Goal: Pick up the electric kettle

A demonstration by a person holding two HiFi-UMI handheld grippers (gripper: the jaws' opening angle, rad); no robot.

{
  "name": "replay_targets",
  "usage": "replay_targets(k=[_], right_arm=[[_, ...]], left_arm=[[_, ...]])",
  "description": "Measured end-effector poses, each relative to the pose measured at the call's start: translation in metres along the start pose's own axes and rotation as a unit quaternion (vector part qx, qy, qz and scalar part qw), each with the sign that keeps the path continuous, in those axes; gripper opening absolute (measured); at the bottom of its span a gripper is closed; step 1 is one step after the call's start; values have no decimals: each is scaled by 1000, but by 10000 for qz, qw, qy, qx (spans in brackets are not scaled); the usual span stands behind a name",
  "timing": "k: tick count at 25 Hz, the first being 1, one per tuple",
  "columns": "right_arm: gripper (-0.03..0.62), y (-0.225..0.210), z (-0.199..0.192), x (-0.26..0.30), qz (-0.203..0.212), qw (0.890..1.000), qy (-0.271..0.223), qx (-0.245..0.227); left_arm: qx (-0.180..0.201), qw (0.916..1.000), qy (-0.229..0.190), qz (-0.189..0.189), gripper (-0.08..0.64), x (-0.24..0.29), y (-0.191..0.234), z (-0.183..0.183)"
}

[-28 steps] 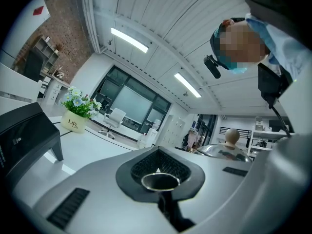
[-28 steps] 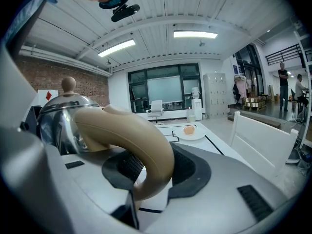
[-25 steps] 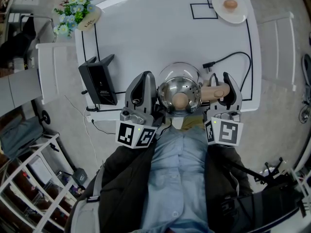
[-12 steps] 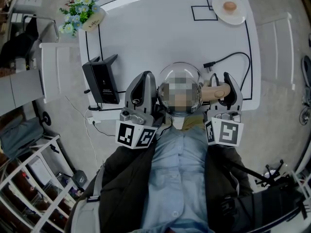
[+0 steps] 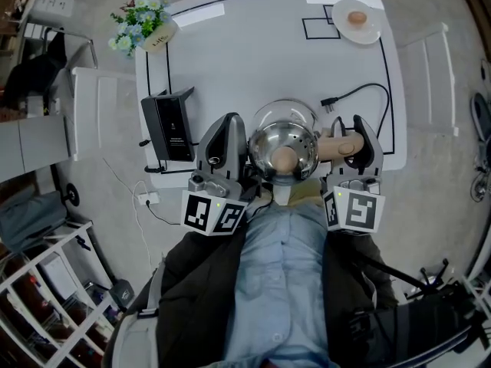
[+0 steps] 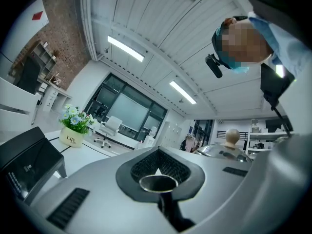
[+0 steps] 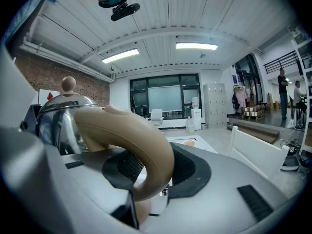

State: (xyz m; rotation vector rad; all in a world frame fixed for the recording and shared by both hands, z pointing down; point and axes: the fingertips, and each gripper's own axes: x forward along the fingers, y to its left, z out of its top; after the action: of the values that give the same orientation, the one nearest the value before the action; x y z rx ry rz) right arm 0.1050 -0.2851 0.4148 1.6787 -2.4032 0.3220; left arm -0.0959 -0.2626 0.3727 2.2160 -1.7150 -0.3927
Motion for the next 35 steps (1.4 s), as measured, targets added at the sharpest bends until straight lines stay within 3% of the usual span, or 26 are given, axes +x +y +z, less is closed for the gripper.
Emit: replay_targets(k=[4,35], right_arm=[[140,6,18,-11,-84,9998,-168,80],[140,58,55,-105,-456,9949,-872,-202]], left_arm=[[-8,10000,-72,-61,3,-9,-6,11],[74,9960,-629,-626,3,-92,-31,75]])
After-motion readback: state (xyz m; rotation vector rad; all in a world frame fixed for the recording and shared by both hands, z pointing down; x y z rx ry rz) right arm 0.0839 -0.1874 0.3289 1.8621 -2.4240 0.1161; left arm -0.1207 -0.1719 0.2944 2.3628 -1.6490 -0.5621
